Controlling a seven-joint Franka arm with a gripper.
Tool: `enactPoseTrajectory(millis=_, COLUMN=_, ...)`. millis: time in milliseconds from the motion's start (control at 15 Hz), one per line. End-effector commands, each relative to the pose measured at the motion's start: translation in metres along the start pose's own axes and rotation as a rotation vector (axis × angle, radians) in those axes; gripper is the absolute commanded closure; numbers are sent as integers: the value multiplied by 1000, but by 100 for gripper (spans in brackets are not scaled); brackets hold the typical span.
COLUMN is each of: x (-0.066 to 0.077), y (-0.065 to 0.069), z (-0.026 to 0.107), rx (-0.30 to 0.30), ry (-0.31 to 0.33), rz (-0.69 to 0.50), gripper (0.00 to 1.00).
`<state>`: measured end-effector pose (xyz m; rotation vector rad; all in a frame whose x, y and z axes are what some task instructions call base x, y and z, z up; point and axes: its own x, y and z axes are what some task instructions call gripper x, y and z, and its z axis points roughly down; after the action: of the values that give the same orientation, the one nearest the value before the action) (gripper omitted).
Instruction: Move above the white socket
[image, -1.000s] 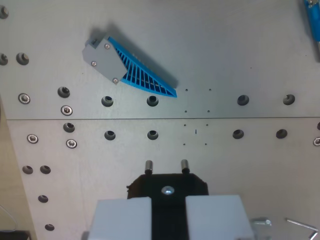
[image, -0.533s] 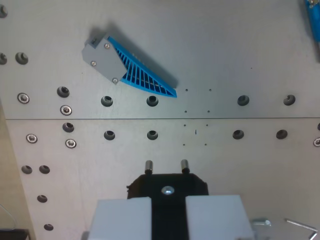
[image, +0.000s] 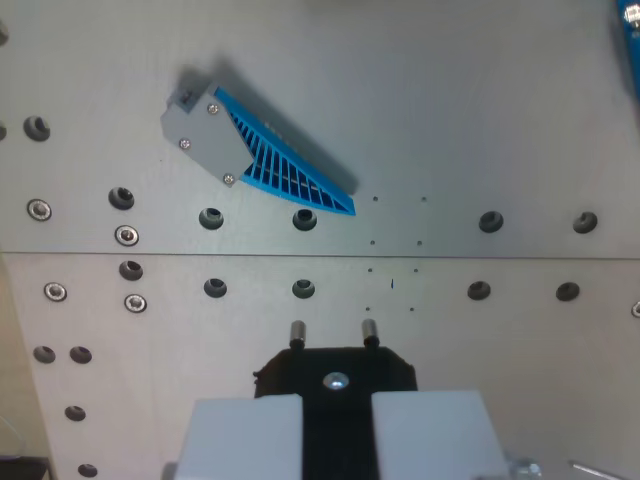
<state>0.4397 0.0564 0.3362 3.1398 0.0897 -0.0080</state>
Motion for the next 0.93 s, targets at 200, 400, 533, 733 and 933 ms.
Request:
enactPoseTrajectory(millis=200, x=8, y=3, z=21, rx=5, ry=53, rz=-81, gripper=100)
enactPoseTrajectory(millis=400, x=14, y=4, z=36, rx=6, ry=61, rz=-102, gripper=100)
enactPoseTrajectory(millis=533, x=19, y=5, z=45, rx=7, ry=65, rz=-119, gripper=100)
enactPoseTrajectory(millis=733, x=26, y=6, z=60, rx=8, ry=66, rz=-144, gripper=100)
enactPoseTrajectory(millis=933, x=33, y=7, z=75, rx=8, ry=70, rz=-168, gripper=100)
